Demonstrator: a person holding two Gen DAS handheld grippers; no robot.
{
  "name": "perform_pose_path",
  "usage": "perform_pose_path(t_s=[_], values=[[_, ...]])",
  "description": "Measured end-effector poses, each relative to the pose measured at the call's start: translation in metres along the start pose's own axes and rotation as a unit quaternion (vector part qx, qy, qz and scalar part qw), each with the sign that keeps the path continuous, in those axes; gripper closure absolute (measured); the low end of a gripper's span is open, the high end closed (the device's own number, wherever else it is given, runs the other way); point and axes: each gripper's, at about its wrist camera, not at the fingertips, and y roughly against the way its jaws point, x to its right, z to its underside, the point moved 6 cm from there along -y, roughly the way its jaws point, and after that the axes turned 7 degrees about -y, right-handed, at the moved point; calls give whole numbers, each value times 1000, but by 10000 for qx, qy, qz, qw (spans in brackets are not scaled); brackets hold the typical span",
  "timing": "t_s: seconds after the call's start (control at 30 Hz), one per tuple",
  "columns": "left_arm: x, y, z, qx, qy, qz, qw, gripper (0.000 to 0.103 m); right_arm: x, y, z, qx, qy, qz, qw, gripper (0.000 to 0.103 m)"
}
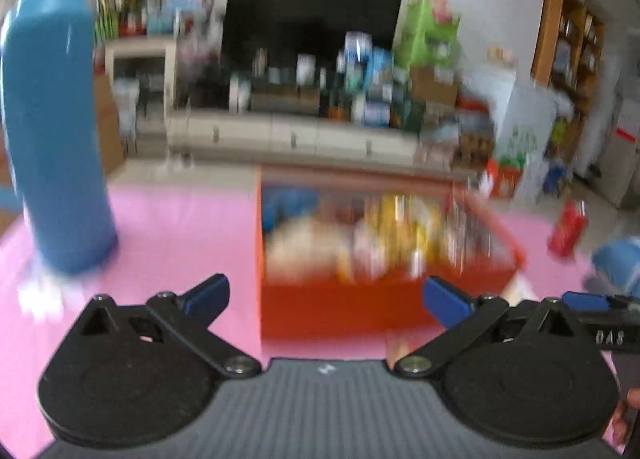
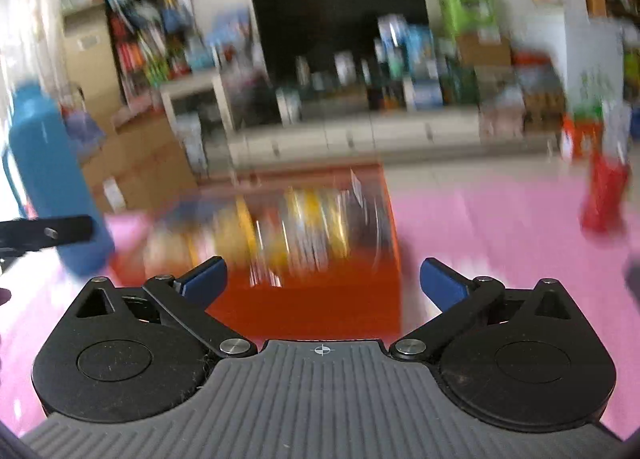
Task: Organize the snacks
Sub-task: 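Move left tool to the Wangwang rice cracker packet while right tool approaches the green-banded cake packet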
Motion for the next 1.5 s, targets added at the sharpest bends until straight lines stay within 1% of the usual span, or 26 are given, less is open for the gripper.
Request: perform_pose_path(t_s=[0.07, 0.1, 0.13, 0.17, 0.2, 0.23, 0.33, 0.37, 0.43, 0.47, 0.5, 0.53, 0.57, 0.6, 0.7, 0.73, 0.77, 0.8, 0.83, 0.9, 1.03, 1.17, 1.23, 1.33, 1.4, 1.5], values=[[3, -15, 28, -561, 54, 117, 9983, 1, 6, -1, 30, -519, -65, -62, 9986, 15], [6, -22, 35, -699, 8, 207, 9973, 1, 6, 0, 42, -677, -52, -138, 9976, 15], [11, -27, 41, -753, -90, 247, 9968, 1, 6, 0, 53, -782, 11, -155, 9968, 15], [15, -33, 44, -827, -246, 141, 9962, 1, 6, 0, 62, -861, 131, -116, 9961, 15], [17, -38, 43, -850, -337, 23, 9958, 1, 5, -3, 68, -927, 280, -45, 9953, 16], [21, -42, 40, -814, -378, 13, 9960, 1, 2, -7, 70, -964, 418, 42, 9945, 17], [36, -56, 28, -681, -329, 301, 9967, 1, -3, -23, 66, -936, 491, 25, 9944, 16], [39, -62, 28, -683, -369, 404, 9962, 1, -8, -33, 65, -1039, 540, 17, 9931, 16], [48, -73, 28, -776, -389, 650, 9941, 1, -13, -48, 73, -1200, 679, 101, 9904, 17], [51, -78, 30, -866, -330, 710, 9932, 3, -14, -54, 77, -1257, 734, 122, 9893, 20], [54, -82, 33, -940, -336, 754, 9921, 6, -15, -61, 80, -1282, 780, 145, 9886, 20], [56, -85, 36, -1014, -427, 772, 9909, 11, -16, -64, 81, -1183, 933, 248, 9883, 20], [60, -89, 39, -1136, -592, 708, 9892, 17, -16, -66, 81, -1177, 1034, 314, 9872, 21], [62, -93, 44, -1247, -751, 593, 9876, 20, -15, -66, 80, -1155, 1032, 335, 9874, 21], [55, -98, 49, -1411, -649, 473, 9867, 22, -4, -63, 79, -1165, 943, 415, 9878, 20], [53, -98, 50, -1417, -677, 363, 9869, 29, 0, -61, 79, -1165, 889, 418, 9883, 20], [50, -97, 52, -1456, -765, 199, 9862, 33, 3, -62, 77, -1168, 884, 449, 9882, 20], [48, -96, 54, -1507, -917, 31, 9843, 34, 6, -60, 77, -1161, 869, 487, 9882, 20], [46, -95, 56, -1517, -1001, -58, 9833, 30, 11, -59, 76, -1164, 821, 526, 9884, 20], [40, -90, 58, -1580, -958, -47, 9828, 31, 16, -57, 75, -1193, 777, 571, 9882, 20], [23, -76, 65, -1648, -886, -240, 9820, 29, 15, -55, 76, -1251, 770, 607, 9873, 19], [11, -70, 67, -1619, -793, -339, 9830, 27, 9, -53, 79, -1296, 837, 537, 9866, 19], [10, -68, 65, -1626, -722, -279, 9837, 25, 4, -52, 80, -1308, 863, 464, 9865, 19], [15, -66, 60, -1531, -667, -179, 9858, 15, -5, -49, 81, -1310, 949, 372, 9861, 20], [18, -64, 57, -1438, -735, -180, 9867, 14, -11, -47, 81, -1239, 1073, 353, 9858, 20], [19, -66, 60, -1516, -767, -194, 9853, 14, -11, -50, 85, -1301, 1131, 396, 9842, 24]])
